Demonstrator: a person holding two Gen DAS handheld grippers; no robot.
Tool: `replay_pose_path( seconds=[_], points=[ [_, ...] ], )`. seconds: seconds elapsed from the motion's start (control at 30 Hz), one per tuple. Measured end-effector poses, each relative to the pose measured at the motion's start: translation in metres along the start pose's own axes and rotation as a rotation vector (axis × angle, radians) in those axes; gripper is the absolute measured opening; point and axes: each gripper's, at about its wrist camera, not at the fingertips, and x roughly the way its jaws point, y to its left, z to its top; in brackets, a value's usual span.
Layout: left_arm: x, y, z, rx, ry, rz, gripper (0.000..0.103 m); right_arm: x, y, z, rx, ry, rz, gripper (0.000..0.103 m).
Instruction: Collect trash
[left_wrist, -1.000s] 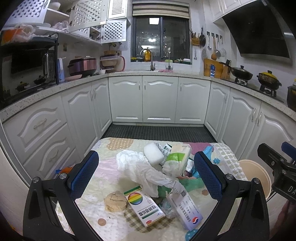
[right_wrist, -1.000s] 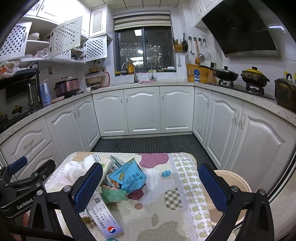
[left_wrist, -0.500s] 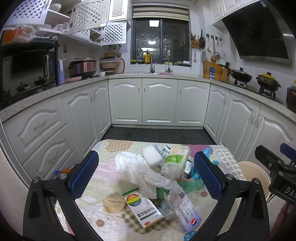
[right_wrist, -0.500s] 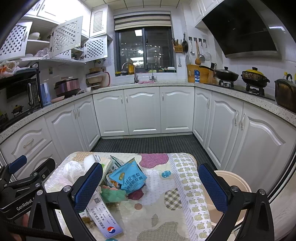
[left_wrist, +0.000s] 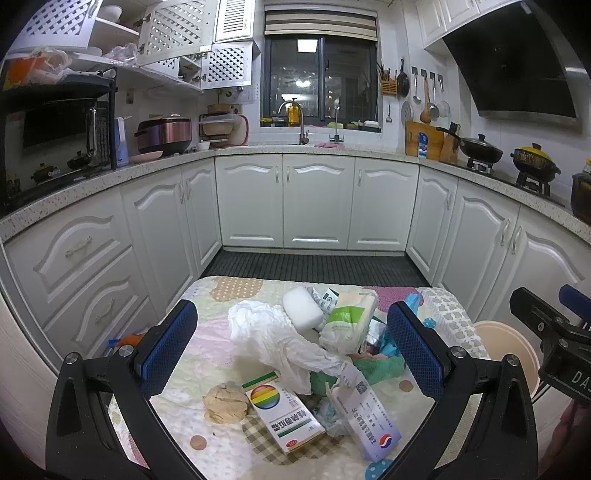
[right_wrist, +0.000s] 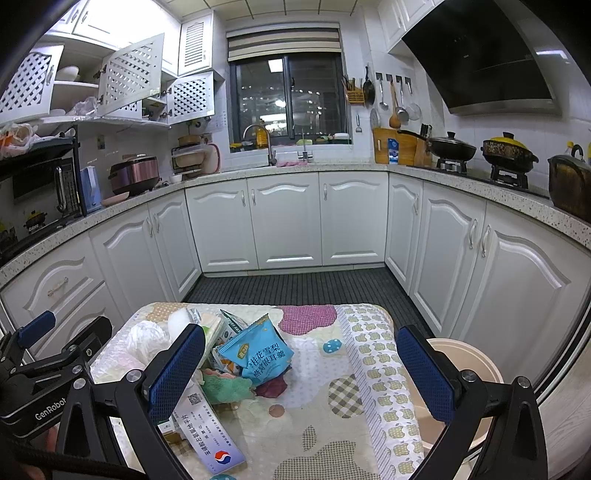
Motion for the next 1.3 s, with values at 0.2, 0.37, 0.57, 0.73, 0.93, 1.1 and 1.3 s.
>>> replay_pose_path(
  seconds=[0.2,0.37,0.57,0.73,0.93,1.1,1.3],
  points=[
    [0.003,-0.001,-0.003,-0.005,0.014,-0.005,0.103,0.000,-0.001,0.000,0.001,0.001,0.000,0.103],
    [0.001,-0.001,-0.003,-0.005,0.006,-0.002,0.102,0.001,-0.002,-0.001,-0.001,0.008,0.001,0.103],
    [-0.001,-0.001,-0.001,-0.001,-0.003,-0.005,0.102,0.003,-0.002,-0.001,0.004,0.011,0.007,0.103],
    [0.000,0.000,-0.002,-0.009,0.005,-0.010,0.102,0.006,0.000,-0.001,-0.002,0.018,0.006,0.103],
    [0.004,0.003,-0.001,-0.014,0.024,-0.010,0.102,0.007,0.000,-0.001,-0.002,0.022,0.011,0.103],
    [0.005,0.004,-0.001,-0.017,0.029,-0.013,0.102,0.010,0.003,-0.003,-0.009,0.031,0.013,0.103],
    [0.006,0.003,-0.004,-0.015,0.033,-0.010,0.102,0.011,0.005,-0.004,-0.010,0.032,0.014,0.103]
  ],
)
